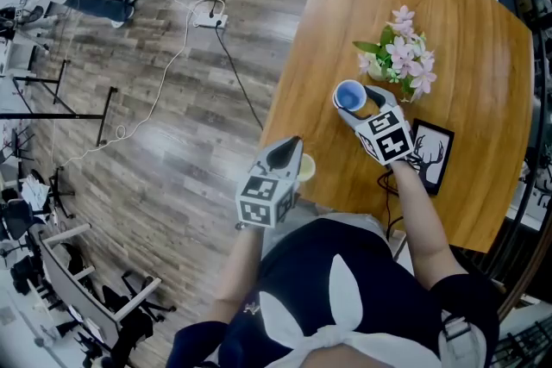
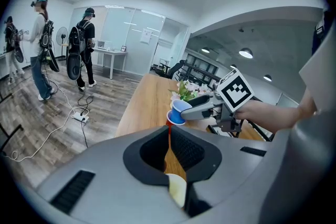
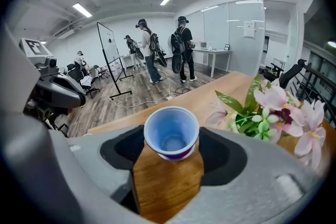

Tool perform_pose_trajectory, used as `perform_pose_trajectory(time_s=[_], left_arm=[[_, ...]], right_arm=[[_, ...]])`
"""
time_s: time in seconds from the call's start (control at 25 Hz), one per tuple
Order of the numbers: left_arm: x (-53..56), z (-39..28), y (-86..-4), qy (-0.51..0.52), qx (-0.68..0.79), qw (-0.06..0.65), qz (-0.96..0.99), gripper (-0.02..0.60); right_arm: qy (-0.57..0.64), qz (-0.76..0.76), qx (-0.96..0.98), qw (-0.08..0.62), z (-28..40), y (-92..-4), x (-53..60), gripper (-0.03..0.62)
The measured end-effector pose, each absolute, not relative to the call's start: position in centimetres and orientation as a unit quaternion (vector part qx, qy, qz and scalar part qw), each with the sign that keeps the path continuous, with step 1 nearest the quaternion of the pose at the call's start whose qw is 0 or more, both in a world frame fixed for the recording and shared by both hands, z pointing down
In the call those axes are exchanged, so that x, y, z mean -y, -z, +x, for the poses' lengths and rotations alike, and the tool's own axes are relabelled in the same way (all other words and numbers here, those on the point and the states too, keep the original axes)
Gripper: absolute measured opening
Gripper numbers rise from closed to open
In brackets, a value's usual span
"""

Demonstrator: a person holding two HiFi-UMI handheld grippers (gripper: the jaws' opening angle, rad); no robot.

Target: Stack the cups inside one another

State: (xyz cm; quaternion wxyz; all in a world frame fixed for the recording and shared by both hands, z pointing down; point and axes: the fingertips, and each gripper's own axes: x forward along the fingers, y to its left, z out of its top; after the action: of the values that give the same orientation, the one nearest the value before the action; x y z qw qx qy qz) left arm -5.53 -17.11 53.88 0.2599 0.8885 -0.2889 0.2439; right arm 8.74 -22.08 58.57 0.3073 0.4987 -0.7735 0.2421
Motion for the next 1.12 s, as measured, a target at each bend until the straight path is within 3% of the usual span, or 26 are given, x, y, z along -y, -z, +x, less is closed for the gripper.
perform_pose_trajectory(time_s=[1.12], left_arm=[[15.9, -5.8, -53.9, -0.242, 0.302, 0.262, 0.884, 0.026]], right_arm=[[-0.230, 0.492, 0.783, 0.304, 8.6, -57.6, 21.3, 0.334]])
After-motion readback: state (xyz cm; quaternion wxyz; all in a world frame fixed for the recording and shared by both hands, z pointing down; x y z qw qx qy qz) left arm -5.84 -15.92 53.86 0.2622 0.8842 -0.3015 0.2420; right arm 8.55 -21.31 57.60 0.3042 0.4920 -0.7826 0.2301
